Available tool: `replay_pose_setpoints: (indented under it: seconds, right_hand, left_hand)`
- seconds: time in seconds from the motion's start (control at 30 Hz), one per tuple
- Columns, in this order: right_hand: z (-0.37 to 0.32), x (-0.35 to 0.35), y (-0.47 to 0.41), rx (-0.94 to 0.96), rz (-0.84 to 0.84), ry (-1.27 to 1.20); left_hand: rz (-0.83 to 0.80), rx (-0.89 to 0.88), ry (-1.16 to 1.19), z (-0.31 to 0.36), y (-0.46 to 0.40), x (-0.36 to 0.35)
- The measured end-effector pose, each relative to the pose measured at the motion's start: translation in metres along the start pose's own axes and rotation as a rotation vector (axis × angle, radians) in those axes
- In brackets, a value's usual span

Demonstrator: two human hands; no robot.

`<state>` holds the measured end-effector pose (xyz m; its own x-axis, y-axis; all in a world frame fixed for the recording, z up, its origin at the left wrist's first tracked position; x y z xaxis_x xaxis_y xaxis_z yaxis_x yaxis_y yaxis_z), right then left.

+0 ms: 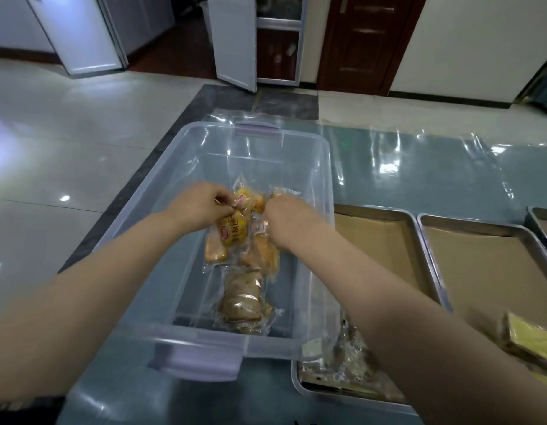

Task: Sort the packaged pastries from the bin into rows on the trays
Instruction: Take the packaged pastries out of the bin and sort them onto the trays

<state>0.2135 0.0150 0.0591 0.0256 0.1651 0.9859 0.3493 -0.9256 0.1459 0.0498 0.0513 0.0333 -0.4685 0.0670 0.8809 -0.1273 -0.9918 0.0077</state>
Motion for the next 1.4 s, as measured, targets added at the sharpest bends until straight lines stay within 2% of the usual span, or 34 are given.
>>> replay_pose_setpoints:
  seconds: [0.13,0.23,0.33,0.43,0.67,0.83,1.07,1.2,1.4]
  right_hand:
    - [0.025,0.028,0.028,0.006,0.223,-0.088]
    - [0.057,0.039,0.053,-0.003,0.396,-0.254]
    - [0.096,0.047,0.088,-0.003,0.515,-0.464]
    - [0.145,0.05,0.129,-0.025,0.568,-0.642]
    - [0.254,0.016,0.211,-0.109,0.579,-0.767]
    - [0.313,-0.021,0.247,-0.166,0.452,-0.822]
    - [0.358,-0.074,0.274,-0.261,0.305,-0.946]
    - [0.369,-0.09,0.289,-0.339,0.345,-0.962]
    - [0.388,-0.103,0.318,-0.434,0.426,-0.915]
  left_hand:
    - [0.225,-0.033,0.082,0.046,0.018,0.021]
    - [0.396,-0.048,0.111,0.088,0.031,0.034]
    - [0.487,-0.047,0.151,0.136,0.049,0.037]
    - [0.505,-0.065,0.305,0.191,0.068,0.023]
    - [0.411,-0.009,0.564,0.273,0.096,-0.082]
    - [0.29,0.042,0.717,0.308,0.111,-0.162]
    - [0.088,0.16,0.769,0.322,0.127,-0.229]
    - [0.009,0.228,0.884,0.328,0.128,-0.245]
    - [-0.197,0.216,0.984,0.352,0.126,-0.271]
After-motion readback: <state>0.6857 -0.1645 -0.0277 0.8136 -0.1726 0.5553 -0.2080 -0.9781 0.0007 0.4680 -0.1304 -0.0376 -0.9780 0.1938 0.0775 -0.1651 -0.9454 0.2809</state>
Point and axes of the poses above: each hand's wrist, its own y-axis away from the middle knuckle, its own x-axis out of the back of the hand, z = x × y, the point moved 3 cm from there along -y, towards the middle knuckle, and after that the axes turned 3 degrees about z, right-handed, at the moved point
